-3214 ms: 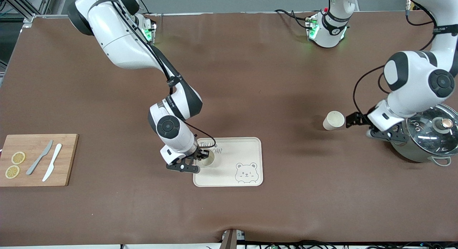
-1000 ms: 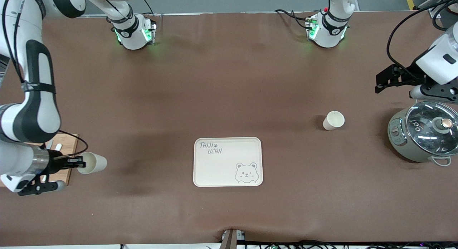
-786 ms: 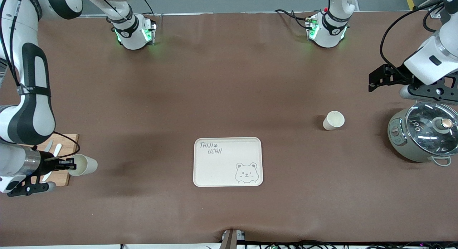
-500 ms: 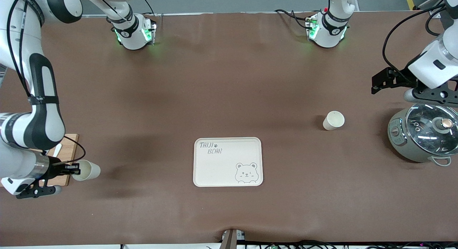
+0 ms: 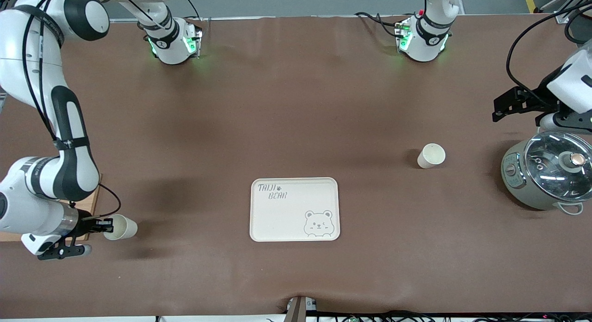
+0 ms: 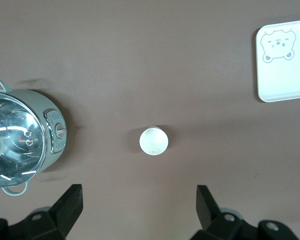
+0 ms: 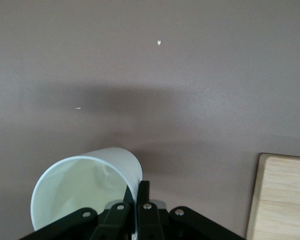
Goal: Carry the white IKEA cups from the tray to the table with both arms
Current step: 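Lower the cup beside the cutting board and open the right gripper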
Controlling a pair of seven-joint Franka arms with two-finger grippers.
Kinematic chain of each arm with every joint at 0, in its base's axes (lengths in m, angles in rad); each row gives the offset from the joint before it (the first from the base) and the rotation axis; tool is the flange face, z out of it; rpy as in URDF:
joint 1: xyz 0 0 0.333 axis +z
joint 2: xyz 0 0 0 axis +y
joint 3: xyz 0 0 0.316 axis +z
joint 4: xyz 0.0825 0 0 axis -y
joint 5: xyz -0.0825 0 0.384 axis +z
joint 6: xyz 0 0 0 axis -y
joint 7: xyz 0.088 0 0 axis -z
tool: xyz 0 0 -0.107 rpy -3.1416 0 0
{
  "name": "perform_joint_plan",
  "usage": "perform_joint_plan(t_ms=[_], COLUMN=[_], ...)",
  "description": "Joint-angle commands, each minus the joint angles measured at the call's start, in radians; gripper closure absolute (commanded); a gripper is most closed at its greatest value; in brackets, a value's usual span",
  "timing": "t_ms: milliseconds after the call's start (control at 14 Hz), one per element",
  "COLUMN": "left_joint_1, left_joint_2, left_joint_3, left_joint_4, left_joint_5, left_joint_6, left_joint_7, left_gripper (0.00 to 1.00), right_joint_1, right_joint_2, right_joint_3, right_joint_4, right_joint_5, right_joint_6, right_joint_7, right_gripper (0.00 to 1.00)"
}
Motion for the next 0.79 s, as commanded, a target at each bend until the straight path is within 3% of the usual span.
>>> perform_joint_plan(t_ms=[0, 571, 714], left_joint_1=[0.002, -0.001, -0.003], left_joint_2=[-0.037, -0.044, -0.044], left_joint_3=[-0.005, -0.043, -0.043], left_joint_4=[-0.038, -0.054, -0.054], left_joint_5=[0.002, 0.048, 0.047], left_joint_6=[0.018, 0.010, 0.010], left_joint_7=[0.010, 0.007, 0.006], left_gripper=[0.00, 0.00, 0.00], right_joint_1=[-0.017, -0.015, -0.015], right_joint_2=[0.019, 0.055, 0.056], right_joint_3=[0.016, 0.018, 0.018], right_joint_4=[0.002, 0.003, 0.003], right_joint_5=[-0.011, -0.011, -0.011], right_joint_6=[0.030, 0.059, 0.069], right_joint_7=[0.003, 0.005, 0.006], right_gripper=[1.00, 1.00, 0.07])
